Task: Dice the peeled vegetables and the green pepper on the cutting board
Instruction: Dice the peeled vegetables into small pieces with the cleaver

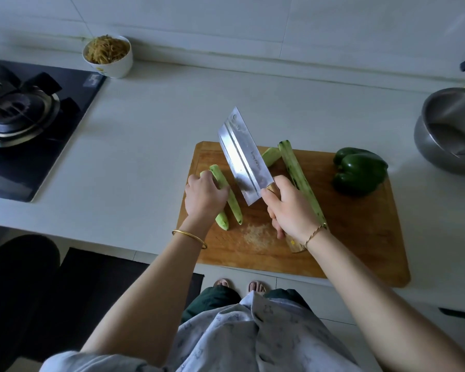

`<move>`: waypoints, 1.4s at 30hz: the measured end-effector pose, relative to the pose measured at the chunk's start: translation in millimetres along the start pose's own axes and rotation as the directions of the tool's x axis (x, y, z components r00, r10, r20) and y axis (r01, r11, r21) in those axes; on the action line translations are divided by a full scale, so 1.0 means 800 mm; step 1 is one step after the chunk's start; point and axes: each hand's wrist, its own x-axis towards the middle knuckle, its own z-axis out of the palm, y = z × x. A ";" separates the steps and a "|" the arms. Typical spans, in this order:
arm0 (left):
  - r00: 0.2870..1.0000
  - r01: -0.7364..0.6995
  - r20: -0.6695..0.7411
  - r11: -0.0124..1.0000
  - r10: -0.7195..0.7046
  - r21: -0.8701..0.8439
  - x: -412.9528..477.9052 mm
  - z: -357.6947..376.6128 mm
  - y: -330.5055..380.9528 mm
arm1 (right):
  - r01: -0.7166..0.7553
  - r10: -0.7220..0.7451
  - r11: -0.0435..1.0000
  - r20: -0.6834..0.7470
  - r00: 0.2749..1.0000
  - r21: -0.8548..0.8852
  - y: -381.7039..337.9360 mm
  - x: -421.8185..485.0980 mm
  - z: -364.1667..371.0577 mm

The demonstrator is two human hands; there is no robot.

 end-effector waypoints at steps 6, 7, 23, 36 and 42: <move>1.000 -0.014 0.028 1.000 0.014 0.001 0.000 -0.003 -0.011 | 0.012 -0.012 1.000 0.025 1.000 0.003 -0.005 0.004 0.007; 0.999 -0.022 0.028 1.000 0.022 -0.004 0.000 -0.003 -0.013 | 0.012 -0.012 1.000 0.026 1.000 0.000 -0.005 0.004 0.007; 0.998 0.019 -0.054 0.994 -0.013 0.109 -0.012 0.017 0.001 | 0.001 -0.002 0.999 -0.037 0.999 -0.045 -0.018 0.018 0.013; 0.976 -0.215 0.013 0.941 0.219 0.261 0.012 -0.009 0.017 | 0.006 -0.015 0.999 -0.203 0.979 -0.045 -0.023 0.032 -0.001; 0.922 -0.387 0.107 0.876 0.373 0.287 0.025 0.021 0.062 | -0.013 0.002 0.999 -0.292 0.956 -0.035 -0.012 0.026 -0.025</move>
